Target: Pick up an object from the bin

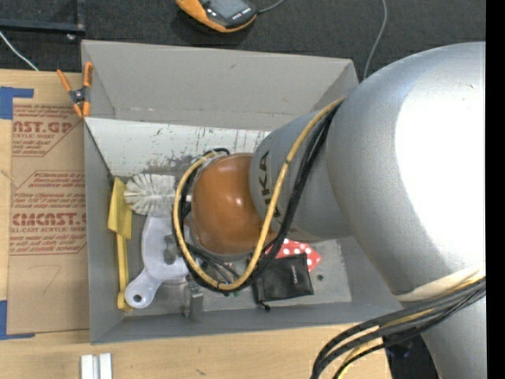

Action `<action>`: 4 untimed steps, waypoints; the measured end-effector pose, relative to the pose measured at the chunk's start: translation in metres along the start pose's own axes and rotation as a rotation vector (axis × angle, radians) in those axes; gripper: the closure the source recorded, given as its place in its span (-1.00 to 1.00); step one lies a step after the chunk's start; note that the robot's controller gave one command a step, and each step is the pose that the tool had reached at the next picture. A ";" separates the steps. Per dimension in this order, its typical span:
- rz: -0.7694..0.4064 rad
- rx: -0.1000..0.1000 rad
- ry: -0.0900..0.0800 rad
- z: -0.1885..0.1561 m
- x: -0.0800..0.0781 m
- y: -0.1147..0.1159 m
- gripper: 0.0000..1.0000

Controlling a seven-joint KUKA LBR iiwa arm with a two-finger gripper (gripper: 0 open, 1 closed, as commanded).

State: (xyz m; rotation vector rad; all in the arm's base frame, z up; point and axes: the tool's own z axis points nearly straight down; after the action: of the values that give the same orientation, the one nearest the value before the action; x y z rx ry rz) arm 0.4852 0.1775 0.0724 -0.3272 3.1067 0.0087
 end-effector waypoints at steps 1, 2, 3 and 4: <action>-0.056 0.000 0.005 -0.002 0.001 -0.008 1.00; -0.055 -0.001 0.005 -0.002 0.001 -0.008 1.00; -0.055 -0.001 0.005 -0.002 0.001 -0.007 1.00; -0.055 -0.001 0.008 -0.005 0.002 -0.007 1.00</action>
Offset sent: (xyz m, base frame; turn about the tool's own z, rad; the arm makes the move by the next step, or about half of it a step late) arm 0.0000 0.0000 0.0000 0.0000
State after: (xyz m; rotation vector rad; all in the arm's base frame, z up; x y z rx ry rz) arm 0.4850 0.1698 0.0773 -0.4134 3.1048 0.0078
